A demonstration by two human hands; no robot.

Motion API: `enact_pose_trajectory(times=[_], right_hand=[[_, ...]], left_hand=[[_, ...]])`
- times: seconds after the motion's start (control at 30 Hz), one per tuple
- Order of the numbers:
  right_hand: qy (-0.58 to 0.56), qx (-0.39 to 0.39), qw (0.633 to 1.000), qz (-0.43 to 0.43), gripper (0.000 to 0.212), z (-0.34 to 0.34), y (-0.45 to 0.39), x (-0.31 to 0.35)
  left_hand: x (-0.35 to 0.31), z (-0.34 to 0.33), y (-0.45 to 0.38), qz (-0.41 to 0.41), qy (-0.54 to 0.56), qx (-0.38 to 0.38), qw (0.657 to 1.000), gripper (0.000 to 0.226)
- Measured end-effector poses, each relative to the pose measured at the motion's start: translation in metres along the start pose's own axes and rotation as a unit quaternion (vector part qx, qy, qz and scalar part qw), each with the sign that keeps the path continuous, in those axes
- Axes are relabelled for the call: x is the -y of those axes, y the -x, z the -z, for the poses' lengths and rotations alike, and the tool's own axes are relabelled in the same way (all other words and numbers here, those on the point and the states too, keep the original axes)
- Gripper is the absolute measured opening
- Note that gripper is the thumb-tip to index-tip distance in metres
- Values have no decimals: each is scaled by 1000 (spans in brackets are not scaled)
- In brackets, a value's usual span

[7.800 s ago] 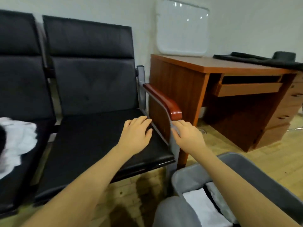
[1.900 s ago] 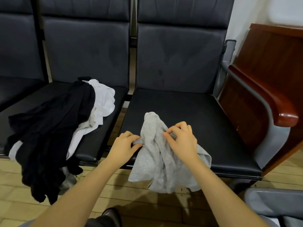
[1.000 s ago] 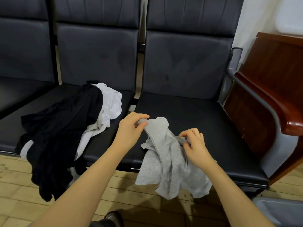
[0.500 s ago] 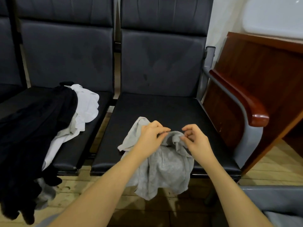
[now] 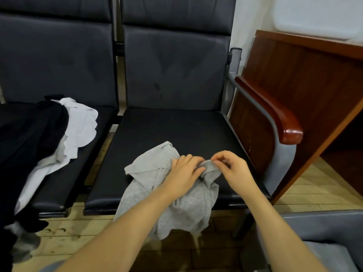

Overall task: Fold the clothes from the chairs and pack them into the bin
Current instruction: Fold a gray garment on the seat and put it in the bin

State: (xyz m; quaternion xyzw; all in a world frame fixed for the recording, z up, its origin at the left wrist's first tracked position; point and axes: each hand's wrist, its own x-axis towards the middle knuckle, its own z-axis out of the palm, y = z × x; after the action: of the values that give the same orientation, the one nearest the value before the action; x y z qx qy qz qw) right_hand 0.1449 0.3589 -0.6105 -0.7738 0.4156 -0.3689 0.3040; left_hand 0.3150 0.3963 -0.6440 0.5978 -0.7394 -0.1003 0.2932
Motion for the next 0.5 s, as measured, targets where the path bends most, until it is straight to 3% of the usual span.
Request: enact_pose_trajectory(times=[0.07, 0.2, 0.37, 0.5], right_hand=[[17, 9, 1000, -5, 25, 0, 0, -6], [30, 24, 999, -11, 16, 1, -1, -9], [39, 38, 997, 61, 42, 0, -1, 0], [89, -4, 990, 111, 28, -1, -2, 1]], left_hand=[[3, -3, -1, -7, 15, -22, 1000, 20], [4, -1, -9, 58, 108, -78, 989, 17], [0, 18, -19, 69, 146, -88, 983, 20], [-2, 32, -20, 64, 110, -97, 987, 20]])
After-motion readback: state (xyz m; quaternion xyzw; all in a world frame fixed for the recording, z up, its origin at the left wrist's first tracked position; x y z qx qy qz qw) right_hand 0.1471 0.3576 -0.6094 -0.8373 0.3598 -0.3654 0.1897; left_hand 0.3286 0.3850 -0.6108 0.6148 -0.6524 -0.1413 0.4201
